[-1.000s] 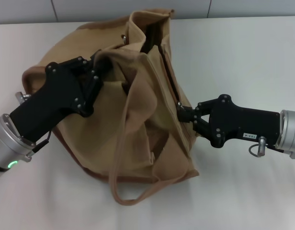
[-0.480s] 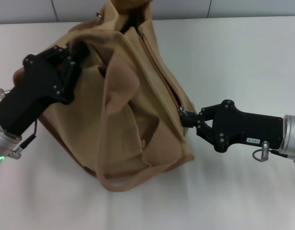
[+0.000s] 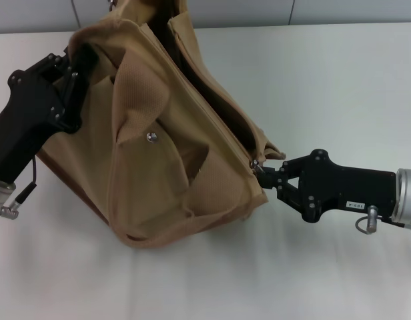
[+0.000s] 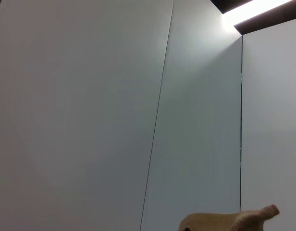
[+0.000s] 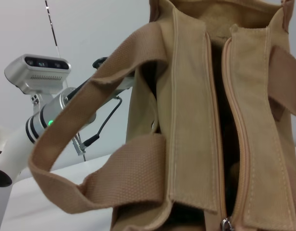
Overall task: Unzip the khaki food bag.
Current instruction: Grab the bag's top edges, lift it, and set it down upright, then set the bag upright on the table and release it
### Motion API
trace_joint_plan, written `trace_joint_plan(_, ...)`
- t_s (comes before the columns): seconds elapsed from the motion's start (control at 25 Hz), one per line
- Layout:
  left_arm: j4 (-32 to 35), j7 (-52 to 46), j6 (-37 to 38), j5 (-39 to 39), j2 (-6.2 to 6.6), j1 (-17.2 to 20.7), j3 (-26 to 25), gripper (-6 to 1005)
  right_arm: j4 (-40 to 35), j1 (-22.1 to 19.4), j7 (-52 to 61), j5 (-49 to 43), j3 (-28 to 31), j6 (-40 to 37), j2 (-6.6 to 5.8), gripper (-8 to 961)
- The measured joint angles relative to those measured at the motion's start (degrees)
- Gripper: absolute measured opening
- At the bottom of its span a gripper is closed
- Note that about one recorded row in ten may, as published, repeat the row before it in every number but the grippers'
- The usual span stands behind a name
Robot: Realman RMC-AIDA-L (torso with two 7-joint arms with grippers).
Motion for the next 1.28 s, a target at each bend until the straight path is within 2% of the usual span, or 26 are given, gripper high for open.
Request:
trace_joint_plan(0.68, 0.0, -0.6, 0.1, 0.0, 0.19, 0.4, -0.8, 69, -0.4, -0.8, 0.3, -1.1, 0.6, -0.4, 0.06, 116)
trace_joint_plan(1.04, 0.0, -0.6, -0.3, 0.0, 0.19, 0.5, -0.7, 73, -1.1, -1.9, 0.8, -1.0, 6.1, -0.7, 0.35, 162)
trace_joint_plan(1.28, 0.0, -0.7, -0.4, 0.0, 0.24, 0.5, -0.7, 76, -3.5, -3.1, 0.0, -1.0, 6.8, -0.1, 0.36, 284)
